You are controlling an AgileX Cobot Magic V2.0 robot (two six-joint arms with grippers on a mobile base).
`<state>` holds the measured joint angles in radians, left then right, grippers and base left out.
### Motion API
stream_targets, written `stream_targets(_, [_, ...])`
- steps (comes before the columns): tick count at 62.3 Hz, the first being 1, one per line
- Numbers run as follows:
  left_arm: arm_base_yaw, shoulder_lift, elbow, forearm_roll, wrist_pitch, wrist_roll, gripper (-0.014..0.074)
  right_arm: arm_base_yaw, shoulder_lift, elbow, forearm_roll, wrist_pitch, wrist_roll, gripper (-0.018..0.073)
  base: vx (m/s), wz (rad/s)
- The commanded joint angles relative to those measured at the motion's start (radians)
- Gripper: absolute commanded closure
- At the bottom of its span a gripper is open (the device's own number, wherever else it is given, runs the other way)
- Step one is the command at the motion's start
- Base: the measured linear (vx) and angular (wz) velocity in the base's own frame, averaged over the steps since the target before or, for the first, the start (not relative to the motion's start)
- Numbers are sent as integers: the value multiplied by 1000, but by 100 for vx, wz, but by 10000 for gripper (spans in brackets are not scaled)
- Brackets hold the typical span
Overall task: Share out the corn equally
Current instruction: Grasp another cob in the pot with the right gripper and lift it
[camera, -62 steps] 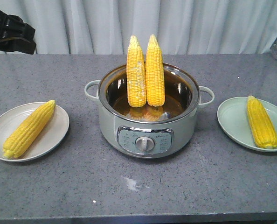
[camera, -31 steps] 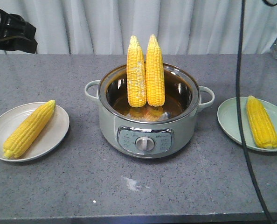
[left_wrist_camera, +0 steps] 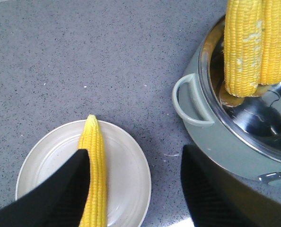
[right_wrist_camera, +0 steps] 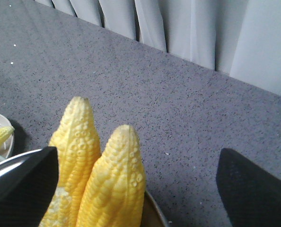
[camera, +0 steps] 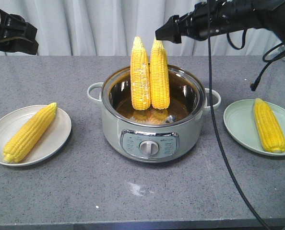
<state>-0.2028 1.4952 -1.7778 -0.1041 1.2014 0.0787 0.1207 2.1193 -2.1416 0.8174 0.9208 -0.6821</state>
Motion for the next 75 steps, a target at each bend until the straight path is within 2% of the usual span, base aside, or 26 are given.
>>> stream_targets(1, [2, -38, -25, -18, -54, 1, 179, -2, -39, -31, 65, -25, -17, -76, 0, 0])
stream_targets(9, [2, -38, -25, -18, -54, 1, 179, -2, -20, -31, 101, -9, -28, -72, 0, 0])
stream_targets(27, [2, -38, -25, -18, -54, 1, 179, -2, 9, -31, 105, 10, -23, -60, 0, 0])
stream_targets(36, [2, -38, -25, -18, -54, 1, 179, -2, 16, -31, 103, 32, -30, -24, 0, 0])
stream_targets(45, [2, -38, -25, -18, -54, 1, 179, -2, 16, -31, 98, 43, -30, 86, 0, 0])
stream_targets(62, [2, -38, -25, -18, -54, 1, 179, -2, 16, -31, 98, 94, -64, 430, 0, 0])
stream_targets(69, [2, -38, -25, -18, -54, 1, 179, -2, 16, -31, 100, 95, -64, 545, 0, 0])
stream_targets(75, [2, -38, -25, -18, -54, 1, 179, -2, 12, -31, 122, 95, -68, 570, 0, 0])
